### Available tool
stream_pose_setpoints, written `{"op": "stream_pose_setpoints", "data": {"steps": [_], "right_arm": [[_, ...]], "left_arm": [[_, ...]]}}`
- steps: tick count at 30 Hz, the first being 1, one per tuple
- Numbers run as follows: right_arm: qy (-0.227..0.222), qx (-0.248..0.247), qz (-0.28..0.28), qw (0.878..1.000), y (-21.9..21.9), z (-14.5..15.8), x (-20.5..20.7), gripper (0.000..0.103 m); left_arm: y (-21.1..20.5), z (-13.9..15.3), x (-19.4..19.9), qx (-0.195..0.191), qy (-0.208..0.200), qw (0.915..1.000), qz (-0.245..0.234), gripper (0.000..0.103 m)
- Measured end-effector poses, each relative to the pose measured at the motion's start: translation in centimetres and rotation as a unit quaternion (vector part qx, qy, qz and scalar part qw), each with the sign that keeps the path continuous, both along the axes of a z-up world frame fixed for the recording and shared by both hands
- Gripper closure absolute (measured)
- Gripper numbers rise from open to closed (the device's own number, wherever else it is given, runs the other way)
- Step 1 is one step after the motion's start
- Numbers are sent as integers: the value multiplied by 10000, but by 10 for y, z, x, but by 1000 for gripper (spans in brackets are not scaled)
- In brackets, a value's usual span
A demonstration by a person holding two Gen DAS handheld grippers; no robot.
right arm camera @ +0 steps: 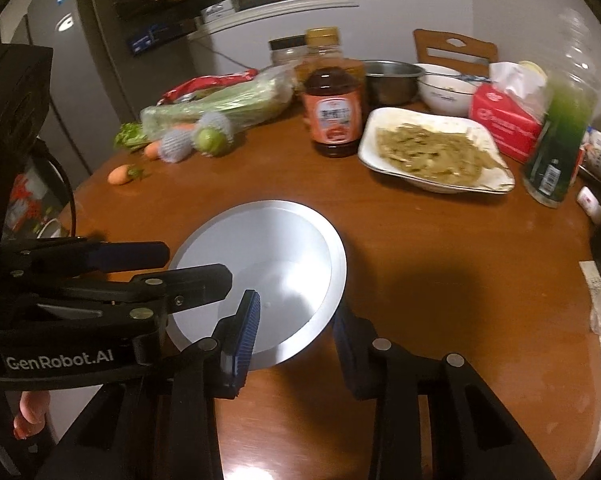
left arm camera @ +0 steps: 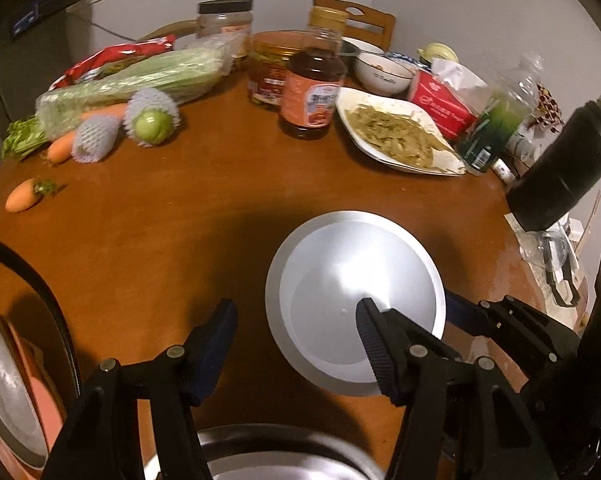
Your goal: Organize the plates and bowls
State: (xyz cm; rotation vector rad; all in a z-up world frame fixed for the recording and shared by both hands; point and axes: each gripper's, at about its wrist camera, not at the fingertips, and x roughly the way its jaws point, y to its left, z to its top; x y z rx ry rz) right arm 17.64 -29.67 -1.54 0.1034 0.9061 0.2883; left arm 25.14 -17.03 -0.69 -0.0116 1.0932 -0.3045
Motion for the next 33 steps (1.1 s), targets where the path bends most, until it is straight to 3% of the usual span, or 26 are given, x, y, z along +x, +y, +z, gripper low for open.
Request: {"op": "stream_pose_setpoints", "data": {"steps": [10, 21, 33], "right_arm": [[102, 35, 208, 9997, 33, -1, 3, 65], [209, -35, 159, 9996, 42, -3, 6, 67], [209, -50, 81, 9997, 45, -1, 13, 72]], "left_arm": [[32, -2, -5, 212, -71, 9996, 165, 59], [40, -12, -5, -22, 77, 10000, 5, 77], [42, -2, -4, -157, -150, 9998, -39, 79]]}}
